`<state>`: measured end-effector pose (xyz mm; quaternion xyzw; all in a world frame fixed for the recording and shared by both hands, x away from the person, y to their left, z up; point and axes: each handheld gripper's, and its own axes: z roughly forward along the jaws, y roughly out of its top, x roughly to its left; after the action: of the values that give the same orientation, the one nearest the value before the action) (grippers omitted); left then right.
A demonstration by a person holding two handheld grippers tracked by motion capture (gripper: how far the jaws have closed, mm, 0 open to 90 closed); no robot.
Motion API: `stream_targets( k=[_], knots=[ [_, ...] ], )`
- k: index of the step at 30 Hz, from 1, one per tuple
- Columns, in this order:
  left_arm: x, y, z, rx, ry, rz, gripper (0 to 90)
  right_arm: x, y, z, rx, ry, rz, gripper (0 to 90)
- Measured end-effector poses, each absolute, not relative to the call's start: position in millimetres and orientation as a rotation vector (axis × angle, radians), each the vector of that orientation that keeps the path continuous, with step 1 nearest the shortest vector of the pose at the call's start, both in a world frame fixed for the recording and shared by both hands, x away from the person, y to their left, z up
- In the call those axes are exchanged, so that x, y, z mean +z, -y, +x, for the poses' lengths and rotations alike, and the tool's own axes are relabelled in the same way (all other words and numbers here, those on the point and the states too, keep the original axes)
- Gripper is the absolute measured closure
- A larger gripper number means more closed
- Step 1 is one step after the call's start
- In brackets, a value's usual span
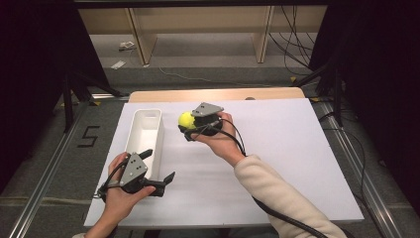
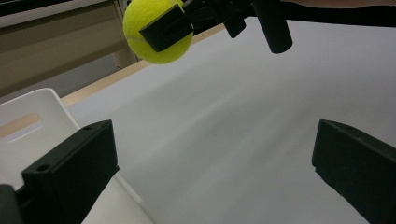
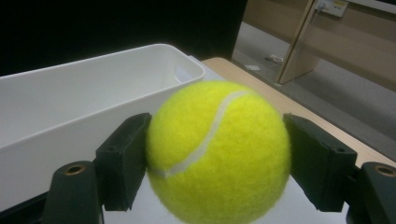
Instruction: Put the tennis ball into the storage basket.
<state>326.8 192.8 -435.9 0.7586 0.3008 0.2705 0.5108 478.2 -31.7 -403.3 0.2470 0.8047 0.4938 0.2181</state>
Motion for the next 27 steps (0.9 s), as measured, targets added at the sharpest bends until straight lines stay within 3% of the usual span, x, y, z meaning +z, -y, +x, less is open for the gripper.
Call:
stream_targets(
  k=[27],
  knots=[
    [-435.7,-193.1,326.5,0.658,-0.728,1.827,0.0,-398.3,15.6,479.4,1.374,-2.239,0.66,27.2]
  ],
)
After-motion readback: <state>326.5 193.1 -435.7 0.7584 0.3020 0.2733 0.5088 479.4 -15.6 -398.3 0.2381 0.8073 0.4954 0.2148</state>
